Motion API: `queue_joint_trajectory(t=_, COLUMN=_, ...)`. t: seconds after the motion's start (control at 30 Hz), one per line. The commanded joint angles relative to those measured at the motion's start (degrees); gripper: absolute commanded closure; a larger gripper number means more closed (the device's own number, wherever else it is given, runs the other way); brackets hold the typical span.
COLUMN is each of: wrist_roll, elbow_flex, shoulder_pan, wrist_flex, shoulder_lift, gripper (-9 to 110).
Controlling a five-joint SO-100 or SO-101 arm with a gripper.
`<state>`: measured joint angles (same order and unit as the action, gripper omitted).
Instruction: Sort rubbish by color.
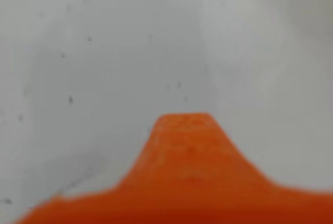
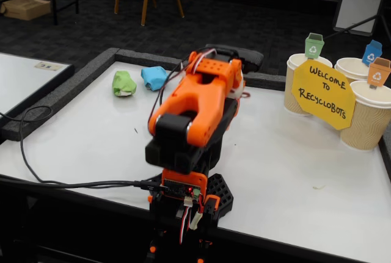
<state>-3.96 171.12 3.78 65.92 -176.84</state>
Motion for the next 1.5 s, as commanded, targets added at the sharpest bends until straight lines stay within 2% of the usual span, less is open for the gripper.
queue_joint_trajectory(t=0.0, wrist_roll=-1.1, elbow_flex=-14.7, shoulder_pan=0.3, wrist_flex=-2.7, shoulder_lift=8.1, gripper=95)
queue_joint_trajectory(t=0.47, wrist_roll=-1.7, elbow_flex=-42.5, shoulder_pan=0.4, wrist_flex=1.9, shoulder_lift=25.8, gripper=93)
queue_joint_trajectory(t=0.87, wrist_roll=-4.5, elbow_flex=-60.7, shoulder_pan=-2.1, wrist_flex=13.4, shoulder_lift=35.1, gripper=93)
queue_joint_trajectory(t=1.47, wrist_roll=-4.7, elbow_flex=-63.5, shoulder_pan=-2.9, wrist_flex=16.2, shoulder_lift=35.8, gripper=93)
